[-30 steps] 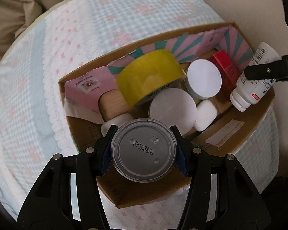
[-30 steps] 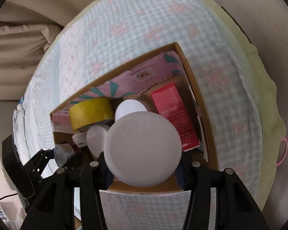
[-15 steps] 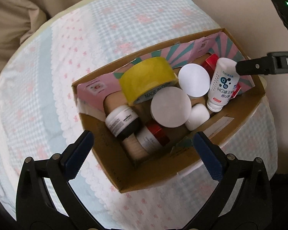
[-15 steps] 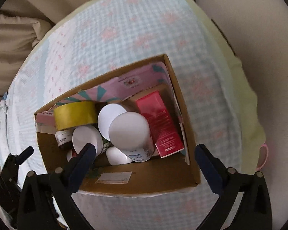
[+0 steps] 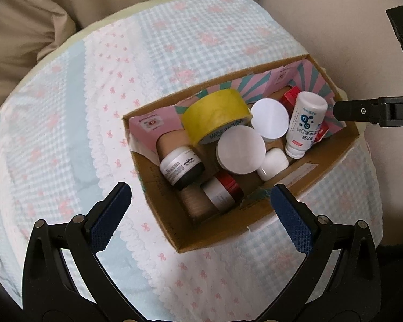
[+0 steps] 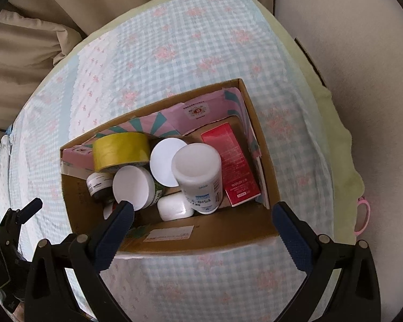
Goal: Organize rigid objects
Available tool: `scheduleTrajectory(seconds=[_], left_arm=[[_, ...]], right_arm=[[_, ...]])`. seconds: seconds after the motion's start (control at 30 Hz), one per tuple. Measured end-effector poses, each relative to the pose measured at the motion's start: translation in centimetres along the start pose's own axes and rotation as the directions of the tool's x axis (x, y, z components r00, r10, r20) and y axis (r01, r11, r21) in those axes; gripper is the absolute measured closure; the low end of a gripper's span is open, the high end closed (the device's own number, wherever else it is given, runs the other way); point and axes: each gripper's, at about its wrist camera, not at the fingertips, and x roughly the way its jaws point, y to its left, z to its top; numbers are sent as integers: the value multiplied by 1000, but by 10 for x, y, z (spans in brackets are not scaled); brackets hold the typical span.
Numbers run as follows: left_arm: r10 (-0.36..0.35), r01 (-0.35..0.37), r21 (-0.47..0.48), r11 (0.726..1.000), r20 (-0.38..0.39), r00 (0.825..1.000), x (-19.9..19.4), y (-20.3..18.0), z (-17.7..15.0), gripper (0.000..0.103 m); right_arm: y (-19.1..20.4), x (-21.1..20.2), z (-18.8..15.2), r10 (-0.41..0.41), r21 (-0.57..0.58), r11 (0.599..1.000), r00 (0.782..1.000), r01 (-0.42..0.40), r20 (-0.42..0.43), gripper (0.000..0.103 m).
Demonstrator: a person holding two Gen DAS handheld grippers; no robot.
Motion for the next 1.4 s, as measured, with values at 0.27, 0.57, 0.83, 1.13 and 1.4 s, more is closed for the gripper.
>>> scheduleTrajectory(seconds=[0.27, 0.57, 0.83, 1.13, 1.4], left_arm=[[-6, 8, -26, 1000, 68, 998, -55, 21, -10, 0], [46, -17, -126, 992, 234, 971, -178, 85, -36, 0], [176, -74, -259, 963, 396, 901, -292, 145, -86, 0], [302, -140, -362, 922, 443, 844, -348, 175, -140, 0], [303, -124, -378, 918, 463, 833, -352, 173, -161, 0]], right_arm=[[30, -49, -17, -28, -25, 999, 997, 30, 77, 0], [112, -142, -56, -45, -110, 991, 970, 73, 239, 0], [210, -222, -104, 14, -220, 972, 912, 84, 411, 0], [268, -258, -150, 33, -275, 952, 849, 134, 528, 0], [273, -252, -172, 8, -249, 957, 847, 147, 532, 0]])
